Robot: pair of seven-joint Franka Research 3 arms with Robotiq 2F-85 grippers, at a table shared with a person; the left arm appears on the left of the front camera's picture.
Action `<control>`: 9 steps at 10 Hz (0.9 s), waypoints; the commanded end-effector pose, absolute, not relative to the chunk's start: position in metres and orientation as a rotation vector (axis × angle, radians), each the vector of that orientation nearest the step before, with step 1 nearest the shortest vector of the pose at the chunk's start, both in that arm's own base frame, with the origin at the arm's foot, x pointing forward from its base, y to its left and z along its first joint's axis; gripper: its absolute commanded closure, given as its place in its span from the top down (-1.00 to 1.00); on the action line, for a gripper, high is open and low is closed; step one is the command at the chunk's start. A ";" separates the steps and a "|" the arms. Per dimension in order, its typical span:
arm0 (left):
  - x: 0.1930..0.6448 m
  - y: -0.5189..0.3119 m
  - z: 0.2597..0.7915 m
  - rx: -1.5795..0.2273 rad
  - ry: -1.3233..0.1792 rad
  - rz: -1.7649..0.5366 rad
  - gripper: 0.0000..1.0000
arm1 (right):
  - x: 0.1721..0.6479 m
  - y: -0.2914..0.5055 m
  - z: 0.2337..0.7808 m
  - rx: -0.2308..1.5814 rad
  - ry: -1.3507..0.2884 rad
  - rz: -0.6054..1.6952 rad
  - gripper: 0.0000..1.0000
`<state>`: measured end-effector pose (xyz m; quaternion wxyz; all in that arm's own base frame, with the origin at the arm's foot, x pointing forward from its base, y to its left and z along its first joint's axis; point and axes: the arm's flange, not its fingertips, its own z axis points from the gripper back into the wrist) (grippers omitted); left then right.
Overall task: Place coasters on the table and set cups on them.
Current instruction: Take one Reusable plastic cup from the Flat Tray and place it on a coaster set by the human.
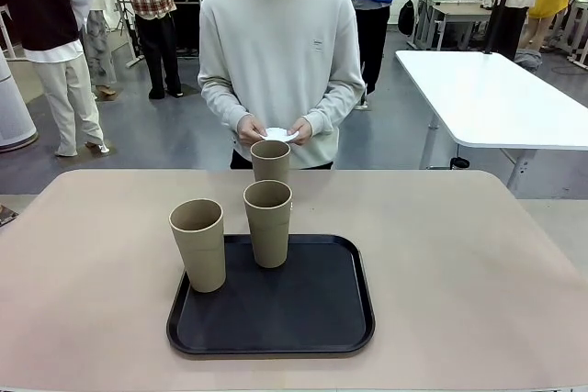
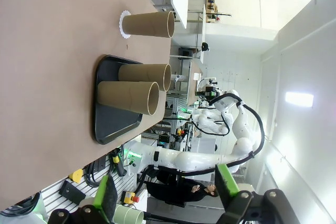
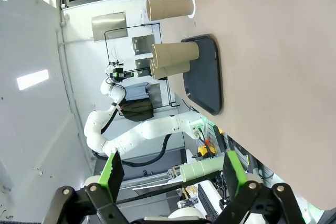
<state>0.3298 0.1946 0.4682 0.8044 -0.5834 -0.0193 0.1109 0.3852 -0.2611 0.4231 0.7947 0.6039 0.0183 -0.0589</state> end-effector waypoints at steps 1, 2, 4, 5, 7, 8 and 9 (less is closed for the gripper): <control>0.329 0.195 0.470 -1.262 -0.049 0.233 1.00 | 0.384 -0.261 0.424 1.294 0.045 -0.125 1.00; 0.329 0.195 0.470 -1.262 -0.049 0.233 1.00 | 0.384 -0.261 0.424 1.294 0.045 -0.125 1.00; 0.329 0.195 0.470 -1.262 -0.049 0.233 1.00 | 0.384 -0.261 0.424 1.294 0.045 -0.125 1.00; 0.329 0.195 0.470 -1.262 -0.049 0.233 1.00 | 0.384 -0.261 0.424 1.294 0.045 -0.125 1.00; 0.329 0.195 0.470 -1.262 -0.049 0.233 1.00 | 0.384 -0.261 0.424 1.294 0.045 -0.125 1.00; 0.329 0.195 0.470 -1.262 -0.049 0.233 1.00 | 0.384 -0.261 0.424 1.294 0.045 -0.125 1.00; 0.329 0.195 0.470 -1.262 -0.049 0.233 1.00 | 0.384 -0.261 0.424 1.294 0.045 -0.125 1.00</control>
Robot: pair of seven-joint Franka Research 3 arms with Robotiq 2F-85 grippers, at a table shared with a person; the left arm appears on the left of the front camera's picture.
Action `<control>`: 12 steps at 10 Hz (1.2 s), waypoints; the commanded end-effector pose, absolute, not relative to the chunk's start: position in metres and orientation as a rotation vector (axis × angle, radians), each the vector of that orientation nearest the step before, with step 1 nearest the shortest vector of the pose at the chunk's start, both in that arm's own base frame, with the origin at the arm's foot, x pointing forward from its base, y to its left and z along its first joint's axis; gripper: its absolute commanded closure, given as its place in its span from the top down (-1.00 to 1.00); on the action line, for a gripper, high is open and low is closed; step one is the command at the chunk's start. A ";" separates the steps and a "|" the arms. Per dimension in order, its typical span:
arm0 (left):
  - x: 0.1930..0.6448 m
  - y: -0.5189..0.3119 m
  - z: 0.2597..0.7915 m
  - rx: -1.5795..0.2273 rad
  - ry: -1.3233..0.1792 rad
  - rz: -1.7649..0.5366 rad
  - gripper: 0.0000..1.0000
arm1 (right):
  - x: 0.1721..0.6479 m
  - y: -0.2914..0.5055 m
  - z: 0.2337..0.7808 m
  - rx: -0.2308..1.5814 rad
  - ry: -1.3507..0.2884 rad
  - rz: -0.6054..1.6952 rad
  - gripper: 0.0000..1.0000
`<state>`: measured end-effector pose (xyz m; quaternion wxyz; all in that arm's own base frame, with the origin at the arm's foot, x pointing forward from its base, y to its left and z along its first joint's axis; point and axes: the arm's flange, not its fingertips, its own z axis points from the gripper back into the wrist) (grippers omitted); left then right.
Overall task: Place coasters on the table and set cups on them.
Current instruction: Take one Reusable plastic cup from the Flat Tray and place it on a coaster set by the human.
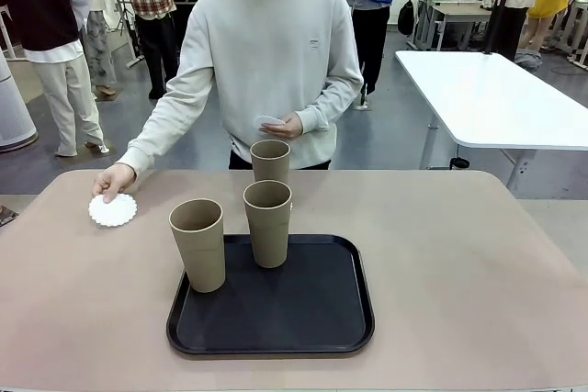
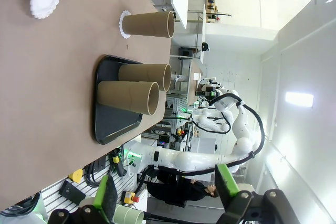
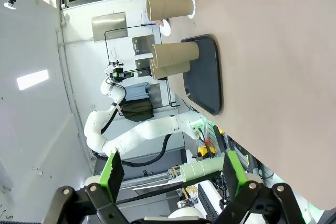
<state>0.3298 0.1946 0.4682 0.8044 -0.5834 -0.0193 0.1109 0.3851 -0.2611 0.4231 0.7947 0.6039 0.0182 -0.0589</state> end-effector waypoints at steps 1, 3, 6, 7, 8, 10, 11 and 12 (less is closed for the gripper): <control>0.329 0.195 0.470 -1.262 -0.049 0.233 1.00 | 0.384 -0.261 0.424 1.294 0.045 -0.125 1.00; 0.329 0.195 0.470 -1.262 -0.049 0.233 1.00 | 0.384 -0.261 0.424 1.294 0.045 -0.125 1.00; 0.329 0.195 0.470 -1.262 -0.049 0.233 1.00 | 0.384 -0.261 0.424 1.294 0.045 -0.125 1.00; 0.329 0.195 0.470 -1.262 -0.049 0.233 1.00 | 0.384 -0.261 0.424 1.294 0.045 -0.125 1.00; 0.329 0.195 0.470 -1.262 -0.049 0.233 1.00 | 0.384 -0.261 0.424 1.294 0.045 -0.125 1.00; 0.329 0.195 0.470 -1.262 -0.049 0.233 1.00 | 0.384 -0.261 0.424 1.294 0.045 -0.125 1.00; 0.329 0.195 0.470 -1.262 -0.049 0.233 1.00 | 0.384 -0.261 0.424 1.294 0.045 -0.125 1.00; 0.329 0.195 0.470 -1.262 -0.049 0.233 1.00 | 0.384 -0.261 0.424 1.294 0.045 -0.125 1.00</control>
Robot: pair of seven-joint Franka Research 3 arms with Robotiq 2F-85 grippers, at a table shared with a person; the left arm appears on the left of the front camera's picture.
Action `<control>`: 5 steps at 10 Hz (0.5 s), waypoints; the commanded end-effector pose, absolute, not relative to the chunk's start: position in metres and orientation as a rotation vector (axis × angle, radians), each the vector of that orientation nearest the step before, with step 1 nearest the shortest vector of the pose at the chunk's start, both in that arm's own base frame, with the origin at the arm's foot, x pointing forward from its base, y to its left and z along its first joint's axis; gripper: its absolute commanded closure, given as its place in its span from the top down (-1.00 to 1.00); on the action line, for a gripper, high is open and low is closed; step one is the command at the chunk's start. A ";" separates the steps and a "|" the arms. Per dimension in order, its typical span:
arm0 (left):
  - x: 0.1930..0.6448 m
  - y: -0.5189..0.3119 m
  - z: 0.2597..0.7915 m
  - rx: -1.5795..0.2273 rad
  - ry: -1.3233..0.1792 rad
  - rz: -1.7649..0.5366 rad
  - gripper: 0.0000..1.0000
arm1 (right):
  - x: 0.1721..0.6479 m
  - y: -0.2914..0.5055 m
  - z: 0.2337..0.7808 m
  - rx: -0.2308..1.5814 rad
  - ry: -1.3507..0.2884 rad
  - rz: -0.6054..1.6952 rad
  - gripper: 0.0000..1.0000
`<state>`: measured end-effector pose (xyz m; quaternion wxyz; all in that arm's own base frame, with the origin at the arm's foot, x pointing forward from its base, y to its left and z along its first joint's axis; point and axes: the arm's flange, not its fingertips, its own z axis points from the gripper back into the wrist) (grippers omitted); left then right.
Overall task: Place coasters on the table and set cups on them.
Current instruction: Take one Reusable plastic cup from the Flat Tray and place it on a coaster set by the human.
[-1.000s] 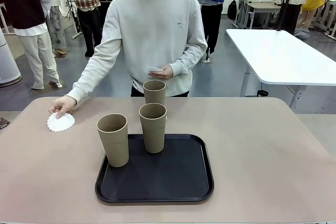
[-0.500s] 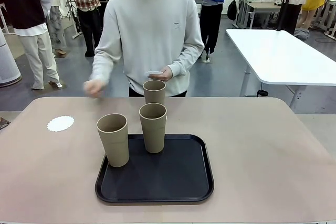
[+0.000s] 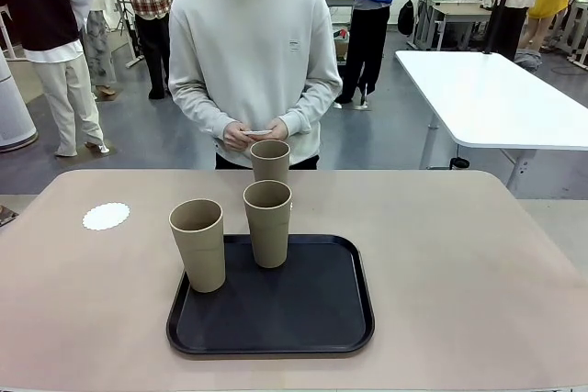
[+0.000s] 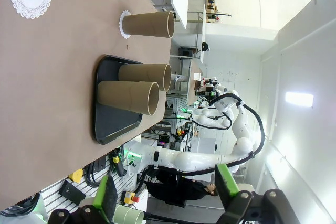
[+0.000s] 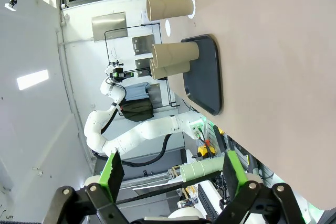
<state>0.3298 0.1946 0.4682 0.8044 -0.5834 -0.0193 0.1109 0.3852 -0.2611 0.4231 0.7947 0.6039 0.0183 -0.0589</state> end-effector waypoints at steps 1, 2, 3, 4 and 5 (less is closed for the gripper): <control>0.329 0.195 0.470 -1.262 -0.049 0.233 1.00 | 0.384 -0.261 0.424 1.294 0.045 -0.125 1.00; 0.329 0.195 0.470 -1.262 -0.049 0.233 1.00 | 0.384 -0.261 0.424 1.294 0.045 -0.125 1.00; 0.329 0.195 0.470 -1.262 -0.049 0.233 1.00 | 0.384 -0.261 0.424 1.294 0.045 -0.125 1.00; 0.329 0.195 0.470 -1.262 -0.049 0.233 1.00 | 0.384 -0.261 0.424 1.294 0.045 -0.125 1.00; 0.329 0.195 0.470 -1.262 -0.049 0.233 1.00 | 0.384 -0.261 0.424 1.294 0.045 -0.125 1.00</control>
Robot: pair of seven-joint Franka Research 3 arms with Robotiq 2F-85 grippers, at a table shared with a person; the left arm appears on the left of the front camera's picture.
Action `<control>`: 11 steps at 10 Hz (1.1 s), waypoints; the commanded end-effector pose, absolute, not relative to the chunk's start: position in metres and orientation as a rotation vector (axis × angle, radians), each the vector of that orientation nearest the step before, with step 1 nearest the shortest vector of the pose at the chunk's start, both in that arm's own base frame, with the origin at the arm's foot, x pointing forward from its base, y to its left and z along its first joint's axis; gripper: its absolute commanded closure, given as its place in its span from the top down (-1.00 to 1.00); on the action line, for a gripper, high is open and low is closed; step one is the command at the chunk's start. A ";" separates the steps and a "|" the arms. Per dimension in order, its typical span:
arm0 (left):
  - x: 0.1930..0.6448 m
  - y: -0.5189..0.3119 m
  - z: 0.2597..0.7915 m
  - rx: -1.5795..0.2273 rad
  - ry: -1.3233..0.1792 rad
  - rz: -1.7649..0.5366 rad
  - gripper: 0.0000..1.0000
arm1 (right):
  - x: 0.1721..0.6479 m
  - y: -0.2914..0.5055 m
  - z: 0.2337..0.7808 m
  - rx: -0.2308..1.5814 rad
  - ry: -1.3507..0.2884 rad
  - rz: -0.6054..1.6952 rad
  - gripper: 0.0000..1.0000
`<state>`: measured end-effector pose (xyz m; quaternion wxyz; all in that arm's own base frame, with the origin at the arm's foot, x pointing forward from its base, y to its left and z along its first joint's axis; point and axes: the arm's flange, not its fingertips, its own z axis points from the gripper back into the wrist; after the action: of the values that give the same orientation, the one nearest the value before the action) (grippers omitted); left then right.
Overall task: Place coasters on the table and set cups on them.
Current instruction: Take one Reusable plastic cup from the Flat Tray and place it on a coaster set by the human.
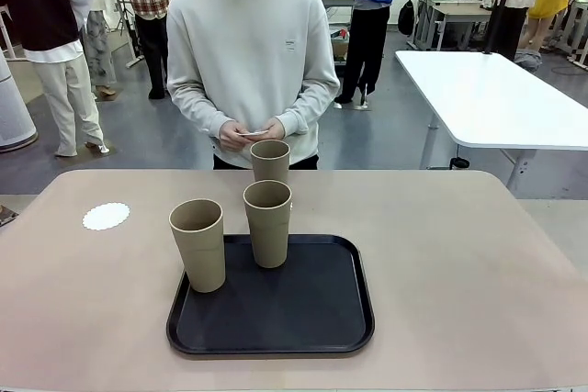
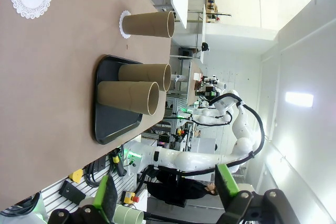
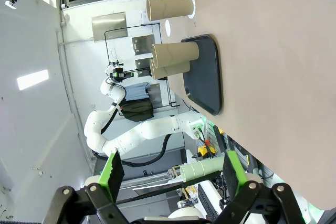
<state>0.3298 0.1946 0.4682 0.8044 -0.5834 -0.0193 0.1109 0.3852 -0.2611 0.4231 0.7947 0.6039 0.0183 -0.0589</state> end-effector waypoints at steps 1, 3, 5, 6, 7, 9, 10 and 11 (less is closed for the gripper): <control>0.329 0.195 0.470 -1.262 -0.049 0.233 1.00 | 0.384 -0.261 0.424 1.294 0.045 -0.125 1.00; 0.340 0.185 0.473 -1.202 -0.056 0.126 1.00 | 0.384 -0.261 0.424 1.294 0.045 -0.125 1.00; 0.367 0.149 0.489 -0.956 -0.177 -0.075 1.00 | 0.384 -0.261 0.424 1.294 0.045 -0.125 1.00; 0.380 0.128 0.498 -0.843 -0.212 -0.190 1.00 | 0.384 -0.261 0.424 1.294 0.045 -0.125 1.00; 0.392 0.107 0.504 -0.752 -0.209 -0.297 1.00 | 0.384 -0.261 0.424 1.294 0.045 -0.125 1.00; 0.404 0.071 0.507 -0.562 -0.207 -0.487 1.00 | 0.384 -0.261 0.424 1.294 0.045 -0.125 1.00; 0.407 0.058 0.507 -0.487 -0.201 -0.551 1.00 | 0.384 -0.261 0.424 1.294 0.045 -0.125 1.00; 0.408 0.046 0.506 -0.420 -0.201 -0.615 1.00 | 0.384 -0.261 0.424 1.294 0.045 -0.125 1.00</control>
<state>0.4155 0.0461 0.5154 0.9270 -0.2369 -0.0811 -0.2791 0.3856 -0.2610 0.4234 0.7949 0.6037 0.0183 -0.0583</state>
